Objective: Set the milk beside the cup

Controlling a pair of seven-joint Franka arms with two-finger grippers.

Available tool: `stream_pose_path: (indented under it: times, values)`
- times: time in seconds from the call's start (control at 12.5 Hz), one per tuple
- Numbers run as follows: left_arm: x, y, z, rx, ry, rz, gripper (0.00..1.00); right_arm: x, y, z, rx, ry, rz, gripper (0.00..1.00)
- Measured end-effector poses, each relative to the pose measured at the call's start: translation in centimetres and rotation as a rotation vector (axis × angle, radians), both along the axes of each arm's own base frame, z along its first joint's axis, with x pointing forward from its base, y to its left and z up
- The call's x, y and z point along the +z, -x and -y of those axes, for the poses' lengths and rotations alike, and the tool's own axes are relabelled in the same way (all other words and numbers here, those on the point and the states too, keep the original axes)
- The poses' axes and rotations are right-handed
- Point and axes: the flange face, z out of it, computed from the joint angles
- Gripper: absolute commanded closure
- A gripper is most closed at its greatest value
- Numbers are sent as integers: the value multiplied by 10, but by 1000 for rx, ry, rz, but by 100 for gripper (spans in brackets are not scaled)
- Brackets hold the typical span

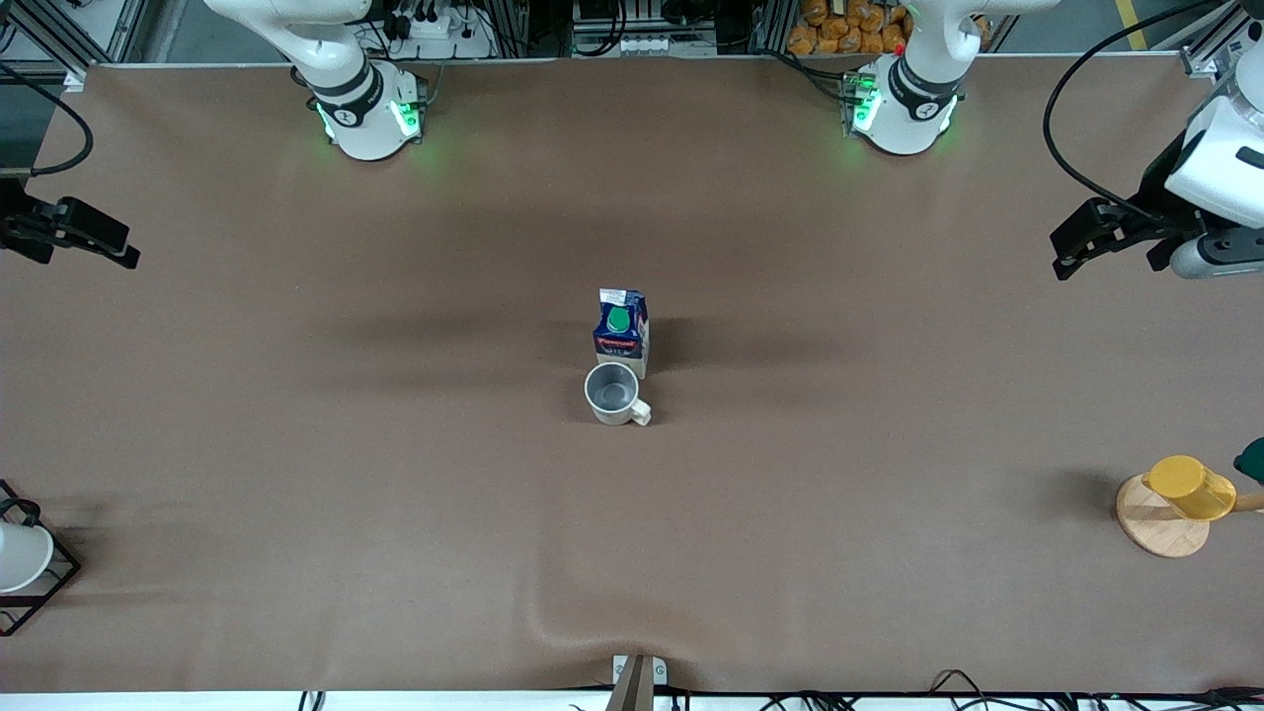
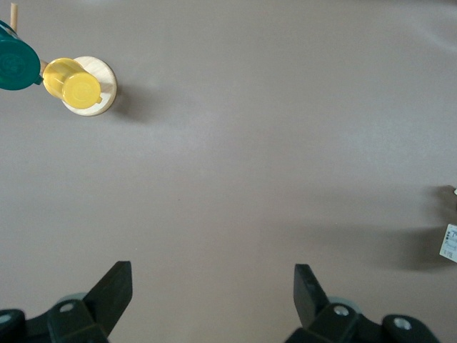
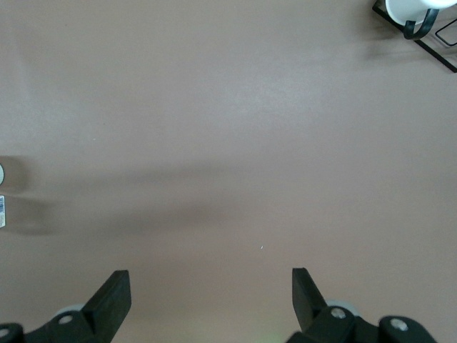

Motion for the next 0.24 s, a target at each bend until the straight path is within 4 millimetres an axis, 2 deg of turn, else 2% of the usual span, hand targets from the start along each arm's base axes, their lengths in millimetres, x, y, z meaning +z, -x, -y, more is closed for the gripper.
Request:
stream_pose_path:
  times: [0.24]
  values:
    - [-1, 1, 1, -2, -1, -9, 0, 0, 0, 0, 0, 0, 0, 0]
